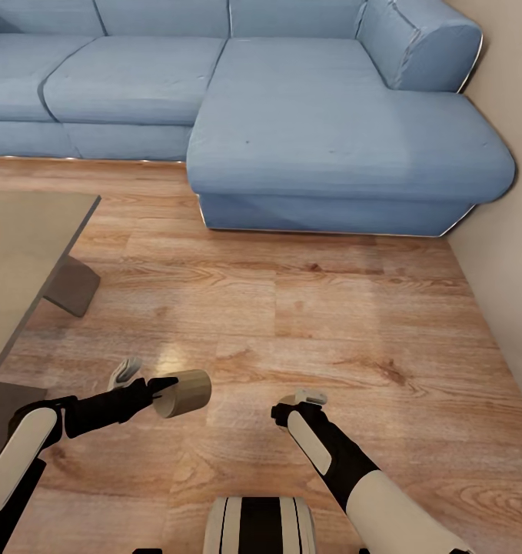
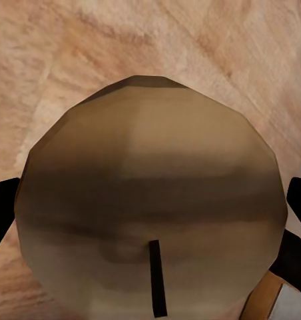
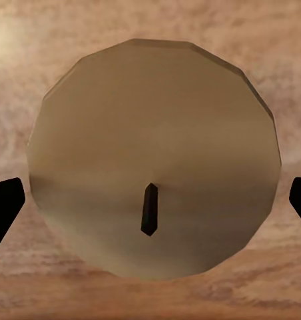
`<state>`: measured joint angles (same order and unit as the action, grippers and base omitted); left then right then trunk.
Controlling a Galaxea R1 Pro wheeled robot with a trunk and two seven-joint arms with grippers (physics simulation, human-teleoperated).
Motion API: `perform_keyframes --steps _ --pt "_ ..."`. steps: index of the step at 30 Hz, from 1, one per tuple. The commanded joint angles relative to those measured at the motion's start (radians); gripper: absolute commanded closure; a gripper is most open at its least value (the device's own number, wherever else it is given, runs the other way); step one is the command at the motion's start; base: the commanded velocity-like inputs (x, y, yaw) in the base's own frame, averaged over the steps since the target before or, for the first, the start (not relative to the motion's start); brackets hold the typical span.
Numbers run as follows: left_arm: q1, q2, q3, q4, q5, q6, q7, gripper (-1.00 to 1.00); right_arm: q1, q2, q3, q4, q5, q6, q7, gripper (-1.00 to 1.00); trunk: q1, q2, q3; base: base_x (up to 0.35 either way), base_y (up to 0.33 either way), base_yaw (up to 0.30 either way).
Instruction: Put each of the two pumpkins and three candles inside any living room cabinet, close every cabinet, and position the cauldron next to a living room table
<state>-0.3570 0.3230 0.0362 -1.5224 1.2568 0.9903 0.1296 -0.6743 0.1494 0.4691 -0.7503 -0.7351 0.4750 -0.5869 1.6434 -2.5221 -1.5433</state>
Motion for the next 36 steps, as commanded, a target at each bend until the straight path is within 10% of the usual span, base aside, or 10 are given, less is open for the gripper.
perform_keyframes --steps 1,24,25,36 --pt "0.0 0.0 0.001 -0.001 0.012 0.004 0.01 1.0 -0.001 -0.001 0.003 -0.001 -0.007 0.002 -0.008 -1.0 0.0 0.0 -0.001 0.0 0.0 0.0" --pt "0.0 0.001 0.001 -0.001 0.012 0.004 0.01 1.0 -0.001 -0.001 0.006 -0.001 -0.006 -0.01 -0.008 -1.0 0.001 -0.001 -0.012 0.0 0.0 0.0" --pt "0.0 0.001 0.001 -0.001 0.012 0.004 0.01 1.0 -0.001 -0.001 0.006 -0.001 -0.006 -0.011 -0.008 1.0 0.001 -0.001 -0.012 0.0 0.0 0.0" --pt "0.0 0.0 0.001 -0.001 0.012 0.004 0.01 1.0 -0.001 -0.001 0.006 -0.001 -0.007 -0.013 -0.007 1.0 0.001 -0.001 -0.012 0.0 0.0 0.0"
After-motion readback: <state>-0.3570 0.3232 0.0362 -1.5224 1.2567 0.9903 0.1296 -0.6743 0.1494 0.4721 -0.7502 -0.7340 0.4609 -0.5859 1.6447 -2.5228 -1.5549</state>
